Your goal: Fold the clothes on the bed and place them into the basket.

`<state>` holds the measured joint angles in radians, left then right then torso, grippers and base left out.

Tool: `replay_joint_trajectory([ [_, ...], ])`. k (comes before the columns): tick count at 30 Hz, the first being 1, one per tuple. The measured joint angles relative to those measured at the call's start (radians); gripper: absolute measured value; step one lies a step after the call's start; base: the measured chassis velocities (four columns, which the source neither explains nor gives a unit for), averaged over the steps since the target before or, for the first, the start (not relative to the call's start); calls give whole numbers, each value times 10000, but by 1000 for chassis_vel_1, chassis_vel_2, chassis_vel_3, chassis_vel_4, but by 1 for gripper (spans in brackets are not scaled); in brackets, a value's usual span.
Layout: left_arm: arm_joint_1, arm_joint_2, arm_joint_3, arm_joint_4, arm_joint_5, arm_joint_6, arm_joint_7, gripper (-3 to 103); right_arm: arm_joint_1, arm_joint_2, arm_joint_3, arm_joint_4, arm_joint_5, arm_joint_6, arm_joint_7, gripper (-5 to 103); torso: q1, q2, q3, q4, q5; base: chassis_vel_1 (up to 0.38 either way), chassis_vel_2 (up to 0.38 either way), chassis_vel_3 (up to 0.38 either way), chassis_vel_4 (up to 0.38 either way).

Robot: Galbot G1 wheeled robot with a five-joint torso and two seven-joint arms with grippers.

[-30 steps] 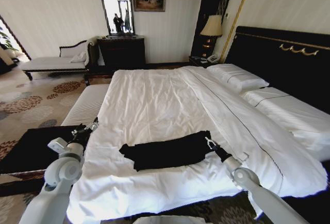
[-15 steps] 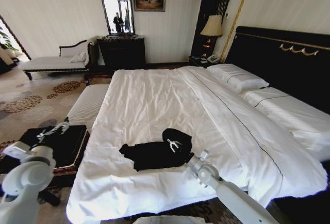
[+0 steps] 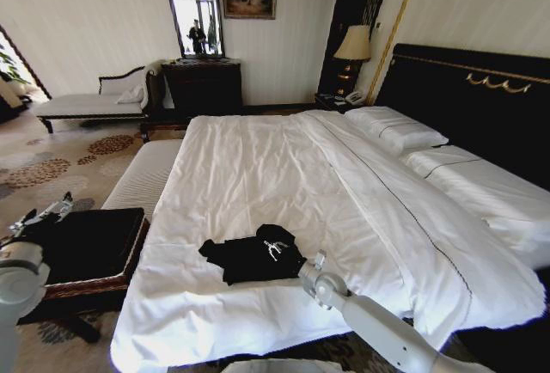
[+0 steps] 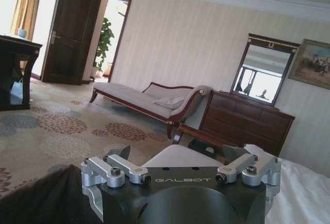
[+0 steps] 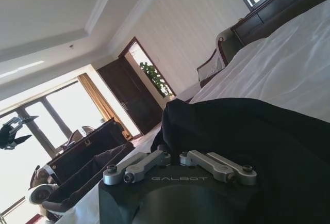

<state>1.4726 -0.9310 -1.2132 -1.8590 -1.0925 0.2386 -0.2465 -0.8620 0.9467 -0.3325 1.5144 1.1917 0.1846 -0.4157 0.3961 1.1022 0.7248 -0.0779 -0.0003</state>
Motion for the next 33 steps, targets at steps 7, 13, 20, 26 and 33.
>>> replay_joint_trajectory([
  [7, 41, 268, -421, 1124, 31, -253, 160, 100, 1025, -79, -959, -191, 51, 133, -74, 2, 1, -1, 0, 2, 1, 0, 0, 0, 0],
  [13, 51, 221, -494, 1272, 124, -287, 188, 100, 1524, 14, -1533, -308, -48, 261, -314, 2, 1, 0, 0, 0, 3, 0, 0, 0, 0],
  [20, 107, -22, -542, 1091, 229, -287, 163, 100, 1592, 269, -1925, -424, -135, 279, -322, 2, 0, -1, 0, 0, 1, 0, 0, 0, 0],
  [26, 195, -51, -668, 910, 234, -268, 144, 100, 1538, 522, -2121, -589, -268, 283, -321, 2, 1, -1, 0, 0, 2, 0, 0, 0, 0],
  [33, 346, -144, -793, 799, 225, -254, 131, 100, 1508, 1102, -2371, -1035, -507, 365, -148, 2, 0, 0, 0, 1, 1, 0, 0, 0, 0],
])
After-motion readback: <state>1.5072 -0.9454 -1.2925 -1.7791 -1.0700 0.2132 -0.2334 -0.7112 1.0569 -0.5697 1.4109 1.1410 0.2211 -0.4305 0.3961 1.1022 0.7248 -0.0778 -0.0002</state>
